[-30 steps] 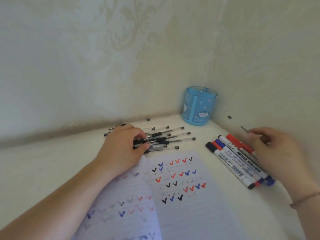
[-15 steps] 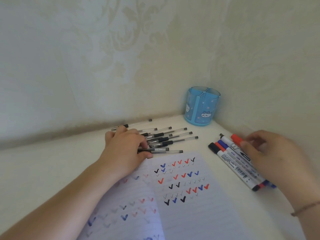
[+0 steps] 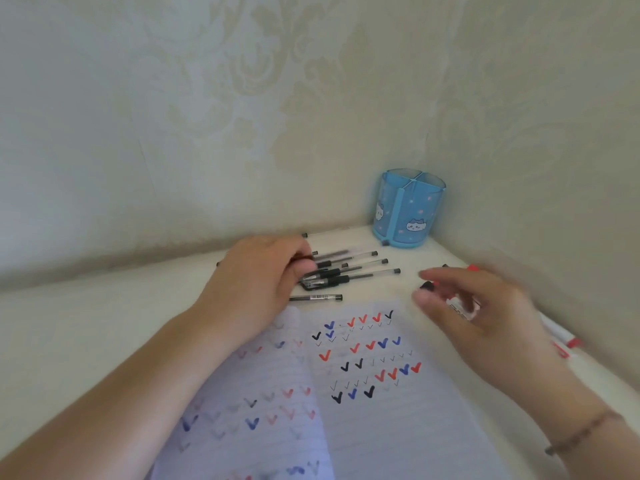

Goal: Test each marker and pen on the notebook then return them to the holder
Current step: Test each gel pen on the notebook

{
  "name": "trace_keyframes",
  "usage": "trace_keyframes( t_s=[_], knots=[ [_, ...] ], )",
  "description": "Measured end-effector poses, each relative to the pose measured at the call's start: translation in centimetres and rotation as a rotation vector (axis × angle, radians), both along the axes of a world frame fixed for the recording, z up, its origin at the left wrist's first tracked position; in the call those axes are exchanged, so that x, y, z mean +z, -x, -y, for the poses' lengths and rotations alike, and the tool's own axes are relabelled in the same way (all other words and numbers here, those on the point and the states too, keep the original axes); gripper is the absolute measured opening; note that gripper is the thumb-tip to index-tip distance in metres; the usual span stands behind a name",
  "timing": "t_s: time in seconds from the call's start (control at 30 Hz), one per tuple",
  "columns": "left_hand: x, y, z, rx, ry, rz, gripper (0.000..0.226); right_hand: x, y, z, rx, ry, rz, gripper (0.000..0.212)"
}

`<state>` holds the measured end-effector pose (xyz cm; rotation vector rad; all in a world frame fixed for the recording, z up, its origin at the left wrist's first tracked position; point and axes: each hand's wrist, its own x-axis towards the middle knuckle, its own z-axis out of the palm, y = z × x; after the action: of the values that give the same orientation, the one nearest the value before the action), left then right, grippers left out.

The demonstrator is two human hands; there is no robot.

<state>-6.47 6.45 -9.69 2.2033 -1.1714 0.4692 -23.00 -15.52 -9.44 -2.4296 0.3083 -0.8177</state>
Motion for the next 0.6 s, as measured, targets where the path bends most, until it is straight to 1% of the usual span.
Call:
trace_keyframes(
  t_s=[0.03, 0.1, 0.13, 0.17, 0.23, 0.3, 0.4, 0.53, 0.6],
  knots=[
    [0.4, 1.1, 0.2, -0.127, 0.005, -0.071, 0.007, -0.1, 0.0, -0.6, 0.092, -0.057, -0.019, 0.043],
    [0.8, 3.3, 0.7, -0.367, -0.027, -0.19, 0.006, -0.2, -0.1, -1.9, 0.312, -0.215, -0.026, 0.048],
    [0.6, 4.2, 0.8, -0.453, -0.051, -0.23, 0.008, -0.2, 0.0, -2.4, 0.416, -0.284, -0.018, 0.043],
    [0.3, 4.7, 1.0, -0.508, -0.071, -0.231, 0.009, -0.2, 0.1, -2.9, 0.493, -0.307, -0.01, 0.037],
    [-0.2, 5.2, 1.3, -0.556, -0.081, -0.171, 0.011, -0.1, 0.4, -3.6, 0.55, -0.233, -0.013, 0.023],
    [-0.2, 5.2, 1.4, -0.566, -0.061, -0.161, 0.011, 0.0, 0.4, -3.9, 0.56, -0.162, -0.03, 0.015],
    [-0.2, 5.2, 1.2, -0.601, -0.05, -0.196, 0.014, 0.0, 0.5, -3.8, 0.618, -0.134, -0.021, 0.012],
    [-0.1, 5.4, 1.1, -0.627, -0.048, -0.256, 0.018, -0.2, 0.6, -3.7, 0.667, -0.201, -0.044, 0.011],
    [-0.1, 5.5, 1.1, -0.647, -0.045, -0.276, 0.019, -0.2, 0.6, -3.7, 0.671, -0.202, -0.053, 0.011]
  ],
)
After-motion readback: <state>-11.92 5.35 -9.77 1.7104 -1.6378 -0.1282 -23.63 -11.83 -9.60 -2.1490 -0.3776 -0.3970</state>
